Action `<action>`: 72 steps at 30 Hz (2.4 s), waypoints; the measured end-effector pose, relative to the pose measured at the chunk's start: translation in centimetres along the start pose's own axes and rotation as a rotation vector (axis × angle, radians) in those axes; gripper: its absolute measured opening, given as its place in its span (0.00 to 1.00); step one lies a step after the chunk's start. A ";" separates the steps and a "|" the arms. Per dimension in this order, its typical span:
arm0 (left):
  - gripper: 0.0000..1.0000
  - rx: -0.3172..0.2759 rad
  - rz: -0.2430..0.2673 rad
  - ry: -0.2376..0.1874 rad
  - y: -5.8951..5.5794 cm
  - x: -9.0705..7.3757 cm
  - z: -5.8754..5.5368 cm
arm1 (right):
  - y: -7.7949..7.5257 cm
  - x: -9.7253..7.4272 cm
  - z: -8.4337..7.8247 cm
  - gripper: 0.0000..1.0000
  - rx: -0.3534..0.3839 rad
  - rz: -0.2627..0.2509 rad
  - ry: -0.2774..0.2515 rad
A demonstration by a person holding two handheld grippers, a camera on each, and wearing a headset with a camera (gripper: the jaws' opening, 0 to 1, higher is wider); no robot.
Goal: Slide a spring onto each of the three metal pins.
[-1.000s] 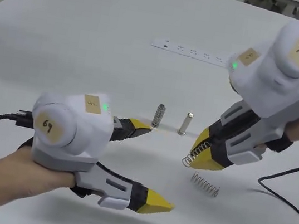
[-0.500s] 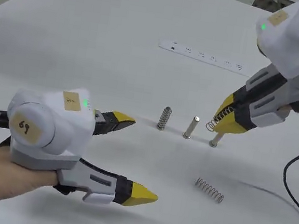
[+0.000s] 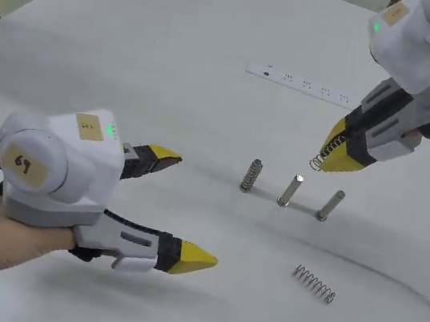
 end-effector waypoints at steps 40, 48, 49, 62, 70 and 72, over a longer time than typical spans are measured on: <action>0.76 -0.025 0.004 -0.008 0.9 0.2 -0.5 | -1.4 3.8 -0.9 0.08 -0.054 0.021 0.074; 0.75 -0.034 0.000 -0.007 0.9 0.3 -0.6 | -1.6 4.3 -1.0 0.08 -0.060 0.025 0.078; 0.74 -0.032 -0.001 -0.007 0.9 0.3 -0.6 | -1.7 4.3 -1.0 0.08 -0.060 0.025 0.079; 0.76 -0.040 -0.005 0.000 0.9 0.5 -0.7 | -1.6 4.7 -1.1 0.08 -0.076 0.029 0.090; 0.75 -0.042 -0.005 -0.002 1.0 0.5 -0.7 | -1.5 4.9 -1.0 0.08 -0.083 0.029 0.089; 0.75 -0.046 -0.006 -0.003 1.0 0.5 -0.7 | -1.5 4.8 -1.1 0.08 -0.085 0.033 0.100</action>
Point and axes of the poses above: the centre of the closed fingertips' face, and the gripper's own axes: x roughly forward along the fingers, y roughly to its left, z roughly out of its top, the point moved 7 cm from there along -x, roughly backward along the fingers, and after that the axes turned 14 degrees about -z, right-handed, at the moved point
